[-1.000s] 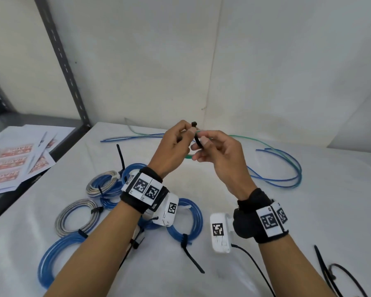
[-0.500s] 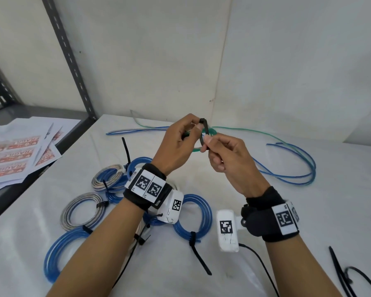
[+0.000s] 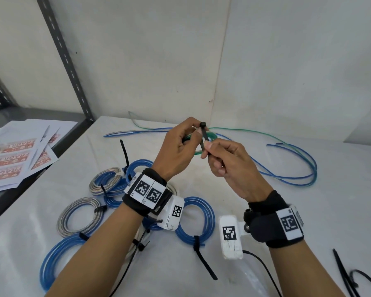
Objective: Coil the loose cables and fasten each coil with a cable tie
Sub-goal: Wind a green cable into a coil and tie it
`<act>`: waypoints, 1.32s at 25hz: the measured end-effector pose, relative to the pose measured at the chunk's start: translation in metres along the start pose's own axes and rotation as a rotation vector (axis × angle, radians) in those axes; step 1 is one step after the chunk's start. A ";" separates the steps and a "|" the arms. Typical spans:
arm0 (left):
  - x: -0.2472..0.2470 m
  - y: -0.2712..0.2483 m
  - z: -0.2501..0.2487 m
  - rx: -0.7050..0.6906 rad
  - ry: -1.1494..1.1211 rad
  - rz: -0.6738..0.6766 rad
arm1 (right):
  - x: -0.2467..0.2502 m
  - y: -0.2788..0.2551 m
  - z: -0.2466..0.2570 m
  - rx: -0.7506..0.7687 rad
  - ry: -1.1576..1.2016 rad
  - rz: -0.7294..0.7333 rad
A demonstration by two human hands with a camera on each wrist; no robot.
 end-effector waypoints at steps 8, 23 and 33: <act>-0.004 -0.001 0.002 0.035 -0.035 -0.003 | 0.001 -0.003 0.004 0.037 0.024 0.009; -0.004 -0.002 0.005 0.083 -0.065 -0.024 | 0.001 -0.005 0.004 0.031 0.000 -0.008; -0.004 -0.002 0.003 0.075 -0.050 -0.015 | 0.003 -0.006 0.004 0.017 -0.030 -0.029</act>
Point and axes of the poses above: each hand's wrist, its own y-axis towards the middle knuckle, its own x-axis out of the back of the hand, z = x × y, the point moved 7 cm from there along y, towards the middle knuckle, and after that the axes turned 15 degrees about -x, right-handed, at the moved point
